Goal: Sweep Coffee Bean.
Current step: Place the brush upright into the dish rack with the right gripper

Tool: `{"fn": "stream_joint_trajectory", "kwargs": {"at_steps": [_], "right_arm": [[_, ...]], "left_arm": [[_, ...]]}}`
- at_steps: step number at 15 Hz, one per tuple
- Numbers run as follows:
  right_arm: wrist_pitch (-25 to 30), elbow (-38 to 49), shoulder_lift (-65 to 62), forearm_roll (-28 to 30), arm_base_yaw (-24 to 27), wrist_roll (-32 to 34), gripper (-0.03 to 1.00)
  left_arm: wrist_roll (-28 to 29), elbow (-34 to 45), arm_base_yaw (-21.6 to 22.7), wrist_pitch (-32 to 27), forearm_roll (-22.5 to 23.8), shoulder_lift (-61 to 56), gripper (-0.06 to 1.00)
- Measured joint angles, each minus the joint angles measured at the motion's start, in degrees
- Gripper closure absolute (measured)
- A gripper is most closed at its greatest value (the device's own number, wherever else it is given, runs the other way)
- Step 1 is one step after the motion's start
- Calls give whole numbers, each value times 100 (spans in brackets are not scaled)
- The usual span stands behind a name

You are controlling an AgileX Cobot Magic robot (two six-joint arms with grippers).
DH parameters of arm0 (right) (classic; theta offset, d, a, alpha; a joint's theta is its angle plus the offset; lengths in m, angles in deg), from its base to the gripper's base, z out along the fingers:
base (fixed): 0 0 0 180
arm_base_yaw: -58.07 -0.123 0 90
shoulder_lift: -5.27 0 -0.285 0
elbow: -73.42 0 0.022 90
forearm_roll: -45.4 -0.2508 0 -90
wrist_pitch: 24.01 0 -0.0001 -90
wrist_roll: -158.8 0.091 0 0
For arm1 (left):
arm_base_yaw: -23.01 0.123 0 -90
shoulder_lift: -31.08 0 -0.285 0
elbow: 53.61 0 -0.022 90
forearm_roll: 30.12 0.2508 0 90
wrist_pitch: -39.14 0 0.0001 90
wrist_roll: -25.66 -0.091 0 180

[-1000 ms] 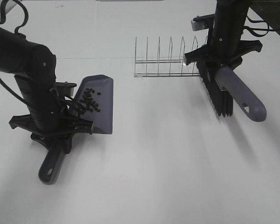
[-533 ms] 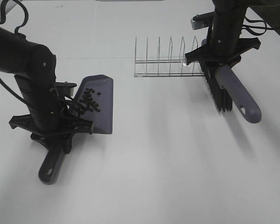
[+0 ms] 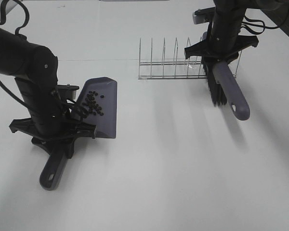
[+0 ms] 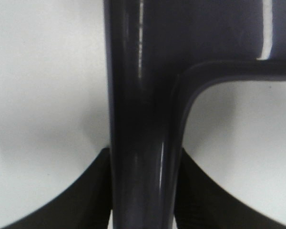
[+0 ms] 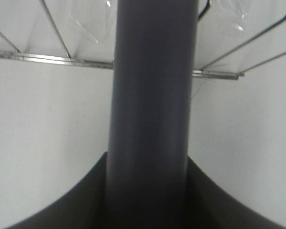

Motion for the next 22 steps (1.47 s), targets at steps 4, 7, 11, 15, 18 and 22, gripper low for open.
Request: {"fn": "stream_joint_trajectory", "kwargs": {"at_steps": [4, 7, 11, 15, 18, 22], "right_arm": [[435, -882, 539, 34, 11, -46, 67], [556, -1112, 693, 34, 11, -52, 67], [527, -1123, 699, 34, 11, -57, 65], [424, -1123, 705, 57, 11, -115, 27], [424, -1123, 705, 235, 11, -120, 21], [796, -1123, 705, 80, 11, -235, 21]], "left_arm": [[-17, 0, 0, -11, 0, 0, 60], [-40, 0, 0, -17, 0, 0, 60], [-40, 0, 0, -29, 0, 0, 60], [-40, 0, 0, -46, 0, 0, 60], [-40, 0, 0, -69, 0, 0, 60], [-46, 0, 0, -74, 0, 0, 60]]}}
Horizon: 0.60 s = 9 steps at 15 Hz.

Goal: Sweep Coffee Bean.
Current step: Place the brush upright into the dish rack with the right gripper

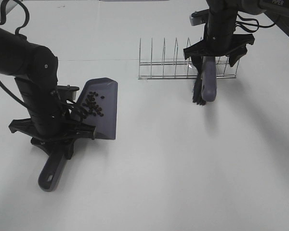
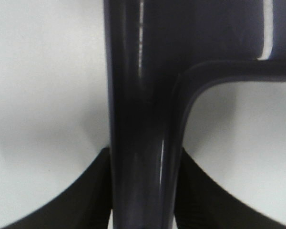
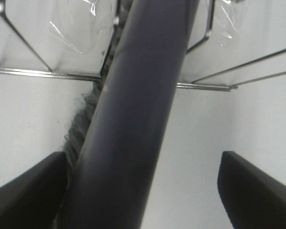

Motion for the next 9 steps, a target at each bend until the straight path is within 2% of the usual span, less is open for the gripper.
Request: {"fn": "stream_joint_trajectory", "kwargs": {"at_steps": [2, 4, 7, 8, 9], "right_arm": [[132, 0, 0, -476, 0, -269, 22], [229, 0, 0, -773, 0, -390, 29], [441, 0, 0, -756, 0, -361, 60], [487, 0, 0, -430, 23, -332, 65], [470, 0, 0, -355, 23, -332, 65]], "left_arm": [[-6, 0, 0, -17, 0, 0, 60], [-11, 0, 0, -11, 0, 0, 60], [-11, 0, 0, -34, 0, 0, 60], [-11, 0, 0, -40, 0, 0, 60], [-11, 0, 0, -46, 0, 0, 60]]}}
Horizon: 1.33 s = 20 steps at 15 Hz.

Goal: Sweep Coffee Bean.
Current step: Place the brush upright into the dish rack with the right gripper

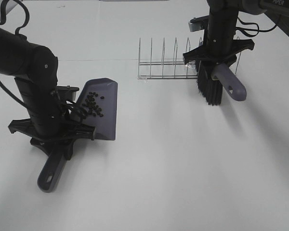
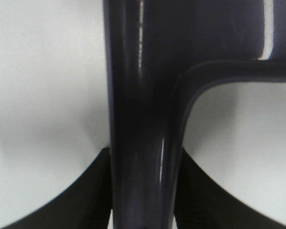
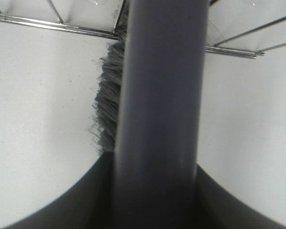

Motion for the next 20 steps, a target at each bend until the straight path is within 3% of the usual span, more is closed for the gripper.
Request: {"fn": "stream_joint_trajectory", "kwargs": {"at_steps": [6, 16, 20], "right_arm": [[-275, 0, 29, 235, -17, 464, 66], [-269, -533, 80, 453, -17, 584, 66], [-367, -533, 80, -6, 252, 516, 66]], "left_arm": [[0, 0, 0, -23, 0, 0, 60], [0, 0, 0, -52, 0, 0, 60], [0, 0, 0, -57, 0, 0, 60]]}}
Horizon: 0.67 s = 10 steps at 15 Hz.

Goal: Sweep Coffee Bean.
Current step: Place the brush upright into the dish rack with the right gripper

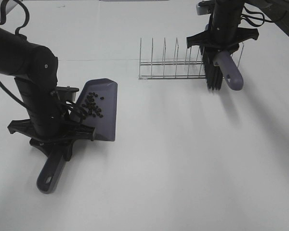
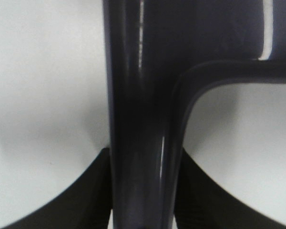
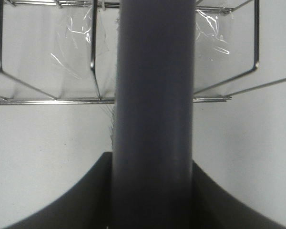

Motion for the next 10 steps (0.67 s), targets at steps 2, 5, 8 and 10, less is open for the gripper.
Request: {"fn": "stream_joint_trajectory", "kwargs": {"at_steps": [2, 5, 8, 10], "right_arm": [[-63, 0, 0, -178, 57, -269, 66], [-143, 0, 11, -246, 57, -361, 66], [-183, -46, 183, -229, 69, -367, 66], [-172, -52, 218, -229, 69, -367, 66]], "left_arm": [[0, 0, 0, -6, 0, 0, 60], [0, 0, 0, -6, 0, 0, 60], [0, 0, 0, -6, 0, 0, 60], [0, 0, 0, -6, 0, 0, 60]]}}
